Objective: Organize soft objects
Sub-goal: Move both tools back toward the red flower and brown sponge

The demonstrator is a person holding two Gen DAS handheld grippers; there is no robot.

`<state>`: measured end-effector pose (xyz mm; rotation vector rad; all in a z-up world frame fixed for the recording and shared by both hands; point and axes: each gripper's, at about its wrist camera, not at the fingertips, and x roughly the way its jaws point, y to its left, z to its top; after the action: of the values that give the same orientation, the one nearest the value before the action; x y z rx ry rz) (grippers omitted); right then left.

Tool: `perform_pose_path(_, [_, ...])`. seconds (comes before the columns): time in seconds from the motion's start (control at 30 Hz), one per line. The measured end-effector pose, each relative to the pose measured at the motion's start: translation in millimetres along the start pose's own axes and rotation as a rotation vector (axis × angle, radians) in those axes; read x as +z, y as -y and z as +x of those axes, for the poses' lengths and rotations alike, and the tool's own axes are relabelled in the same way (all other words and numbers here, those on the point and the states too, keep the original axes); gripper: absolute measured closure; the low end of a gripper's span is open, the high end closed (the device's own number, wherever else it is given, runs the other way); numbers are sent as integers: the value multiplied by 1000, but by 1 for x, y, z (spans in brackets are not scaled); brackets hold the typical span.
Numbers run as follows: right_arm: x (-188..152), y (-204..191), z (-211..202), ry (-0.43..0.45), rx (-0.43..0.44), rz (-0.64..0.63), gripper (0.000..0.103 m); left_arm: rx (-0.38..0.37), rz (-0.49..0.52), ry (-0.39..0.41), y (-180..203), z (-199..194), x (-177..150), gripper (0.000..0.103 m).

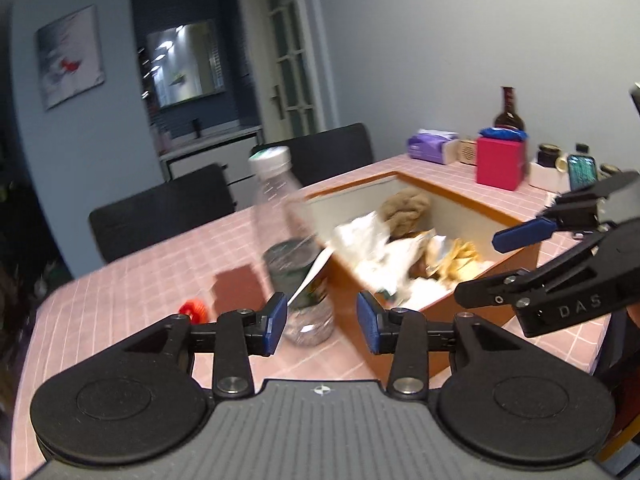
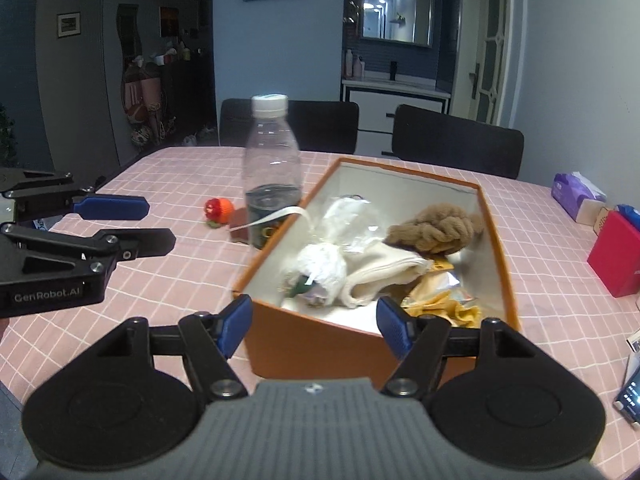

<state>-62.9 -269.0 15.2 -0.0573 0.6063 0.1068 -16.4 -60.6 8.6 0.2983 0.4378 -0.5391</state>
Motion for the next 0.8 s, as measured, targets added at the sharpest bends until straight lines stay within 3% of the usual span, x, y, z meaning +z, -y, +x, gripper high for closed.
perform_pose_path(0.37, [-15, -79, 29, 112, 37, 6, 35, 87, -111, -7, -54, -20, -54, 55])
perform_pose_path(0.5, [-14, -98, 50, 83, 69, 71, 35, 100, -139, -9, -76, -21, -66, 54])
perform_pose_path(0.8, [1, -141, 92, 63, 40, 40, 34, 139, -133, -18, -120, -14, -73, 54])
